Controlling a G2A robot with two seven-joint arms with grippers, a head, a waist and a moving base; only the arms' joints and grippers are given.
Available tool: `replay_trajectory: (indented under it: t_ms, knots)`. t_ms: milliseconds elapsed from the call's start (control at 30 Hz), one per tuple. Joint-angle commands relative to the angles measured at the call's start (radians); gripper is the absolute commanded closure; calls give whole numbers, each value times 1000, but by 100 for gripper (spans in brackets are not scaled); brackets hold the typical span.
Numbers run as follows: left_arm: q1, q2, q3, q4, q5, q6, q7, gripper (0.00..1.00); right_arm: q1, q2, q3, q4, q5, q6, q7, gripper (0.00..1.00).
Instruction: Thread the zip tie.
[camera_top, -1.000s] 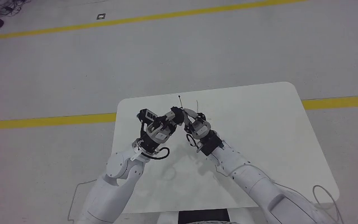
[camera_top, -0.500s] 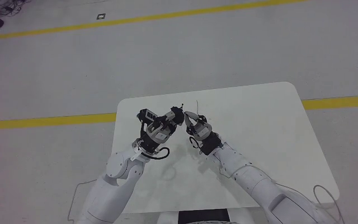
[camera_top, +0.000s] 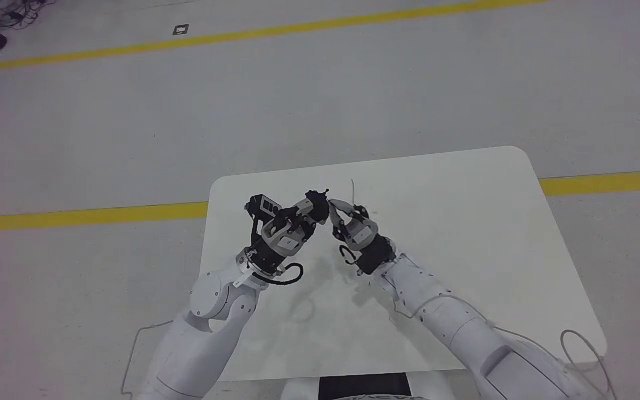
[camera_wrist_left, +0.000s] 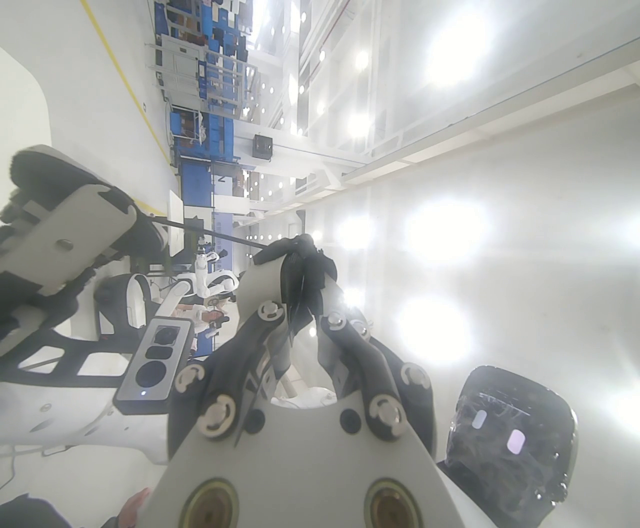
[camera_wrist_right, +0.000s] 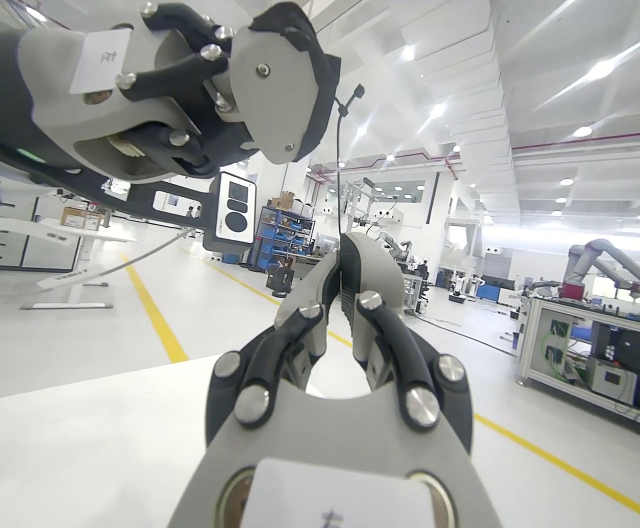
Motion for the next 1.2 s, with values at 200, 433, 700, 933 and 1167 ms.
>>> replay_trajectory:
  t_ms: [200, 433, 700, 933, 1167]
  knots:
    - [0, 0, 0, 0, 0, 0, 0, 100, 0, -2, 2, 15, 0, 0, -4, 100]
    - [0, 0, 0, 0, 0, 0, 0, 100, -1, -2, 2, 21, 0, 1, -5, 100]
    - [0, 0, 0, 0, 0, 0, 0, 100, -3, -1, 3, 18, 0, 5, -17, 100]
    - [0, 0, 0, 0, 0, 0, 0, 100, -18, 6, 30, -5, 11, 35, -52, 0]
    - [0, 0, 0, 0, 0, 0, 0, 100, -52, 30, 91, -65, 26, 41, -67, 0]
